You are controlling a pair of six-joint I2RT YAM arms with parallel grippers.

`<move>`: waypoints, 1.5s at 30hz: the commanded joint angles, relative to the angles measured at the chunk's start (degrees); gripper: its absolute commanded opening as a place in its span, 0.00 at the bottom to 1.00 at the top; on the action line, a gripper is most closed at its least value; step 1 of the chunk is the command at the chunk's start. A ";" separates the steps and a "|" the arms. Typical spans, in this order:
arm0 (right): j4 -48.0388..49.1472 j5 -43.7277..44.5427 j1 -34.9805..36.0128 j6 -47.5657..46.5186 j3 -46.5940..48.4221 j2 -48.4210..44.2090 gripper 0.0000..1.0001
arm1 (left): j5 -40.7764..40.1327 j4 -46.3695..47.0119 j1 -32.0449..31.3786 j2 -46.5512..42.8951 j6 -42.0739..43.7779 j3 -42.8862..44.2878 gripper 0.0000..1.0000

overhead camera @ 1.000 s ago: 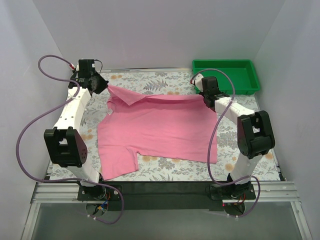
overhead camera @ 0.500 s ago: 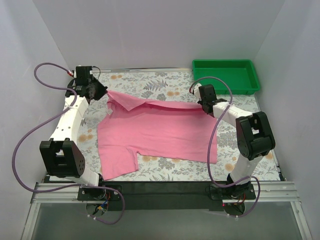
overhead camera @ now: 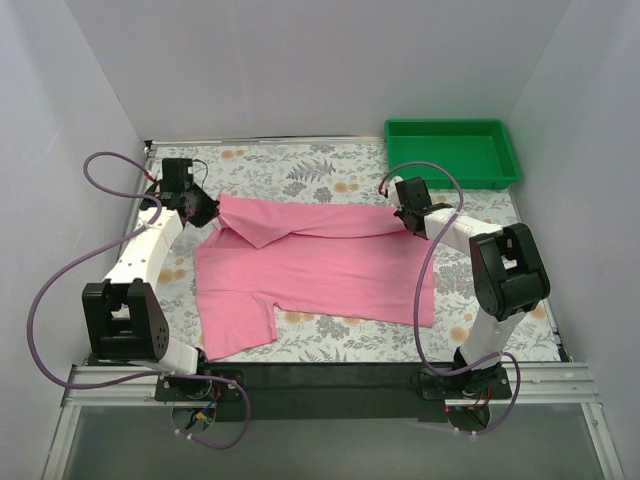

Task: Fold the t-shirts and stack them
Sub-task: Fold the tshirt

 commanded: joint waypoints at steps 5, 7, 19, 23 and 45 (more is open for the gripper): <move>-3.58 -2.16 0.49 3.56 -0.66 0.02 0.09 | -0.53 2.09 0.40 -1.76 -1.21 -3.23 0.07; -4.90 -2.95 0.58 5.05 -0.13 -0.85 0.13 | -0.88 2.17 0.40 -2.37 -1.21 -3.67 0.14; -8.16 -10.15 -2.40 16.82 4.53 -8.15 0.57 | -5.45 8.04 0.40 0.78 3.35 0.29 0.74; -7.90 -18.82 -7.93 24.73 4.62 -8.07 0.56 | -4.40 11.13 0.40 7.45 8.53 4.31 0.74; 4.67 -45.75 -28.25 45.49 -7.07 -4.82 0.48 | -0.88 14.21 2.16 27.15 17.68 9.96 0.58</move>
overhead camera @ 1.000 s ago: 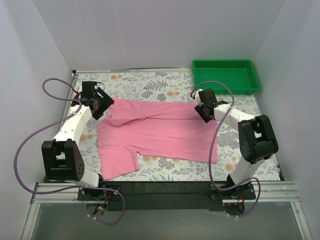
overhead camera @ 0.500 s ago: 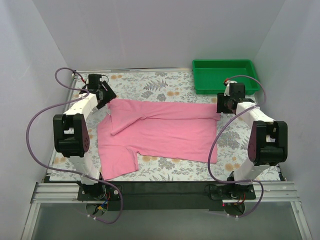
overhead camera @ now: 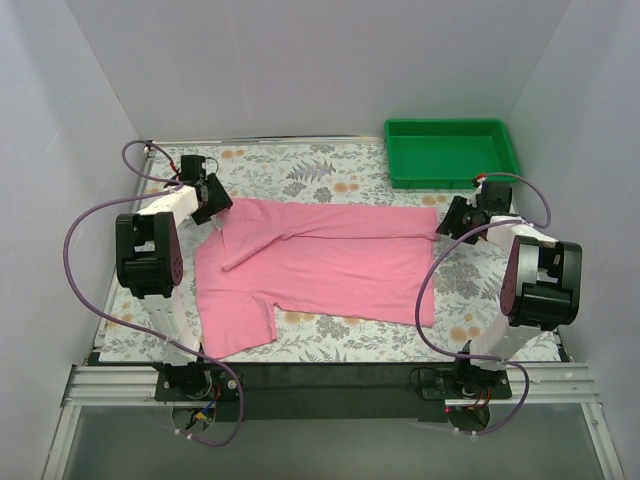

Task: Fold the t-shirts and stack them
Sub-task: Fold the tshirt

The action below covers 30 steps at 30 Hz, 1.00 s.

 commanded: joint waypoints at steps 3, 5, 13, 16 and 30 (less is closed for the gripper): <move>3.99 -5.14 -0.47 2.06 -0.60 2.14 0.46 | 0.45 1.06 0.11 -0.49 1.88 0.73 0.52; 4.17 -5.32 -0.47 2.06 -0.78 2.32 0.45 | 0.71 0.71 0.02 -0.40 1.71 0.73 0.45; 5.22 -5.24 -0.47 2.23 -2.01 3.20 0.42 | 3.70 0.79 0.02 -1.28 0.48 -1.03 0.42; 5.40 -5.41 -0.56 2.15 -2.18 3.37 0.40 | 3.79 0.71 0.02 -0.76 0.65 -1.11 0.38; 6.54 -5.94 -0.56 2.32 -2.62 5.83 0.36 | 3.79 -0.26 -0.07 0.12 0.83 -0.59 0.11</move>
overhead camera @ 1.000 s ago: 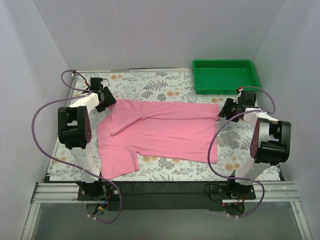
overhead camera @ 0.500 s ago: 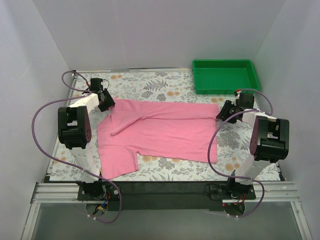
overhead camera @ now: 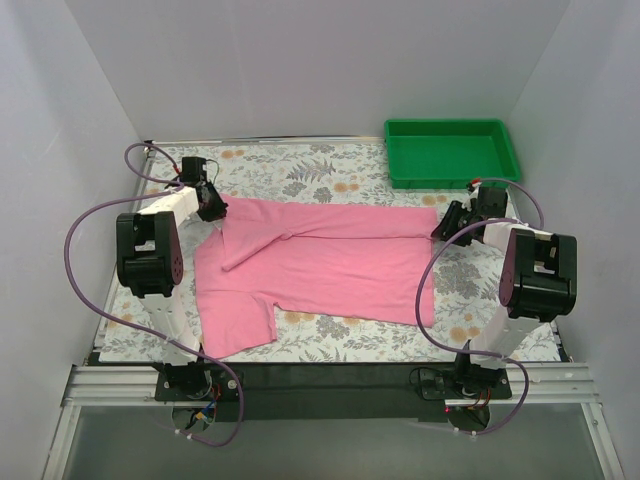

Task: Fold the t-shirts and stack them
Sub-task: Fold the tshirt

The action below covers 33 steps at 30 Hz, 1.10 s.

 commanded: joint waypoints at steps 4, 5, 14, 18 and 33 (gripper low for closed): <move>1.32 -0.61 -0.23 0.73 -0.39 2.67 0.27 | 0.25 -0.41 0.04 -0.31 1.16 0.13 0.04; 1.32 -0.43 -0.14 0.64 -0.39 2.76 0.24 | 0.25 -0.24 0.04 -0.31 1.33 0.13 0.04; -0.78 1.15 -0.58 -1.38 1.27 -0.31 0.01 | -2.29 -2.26 0.04 0.47 2.74 5.22 0.00; -3.59 0.71 -0.58 -1.64 3.47 -1.46 0.01 | -3.88 -4.81 0.04 1.53 3.00 9.36 0.00; -9.31 -3.15 -0.49 -1.03 5.93 -2.34 0.01 | -10.03 -12.01 0.04 6.01 6.34 18.67 0.00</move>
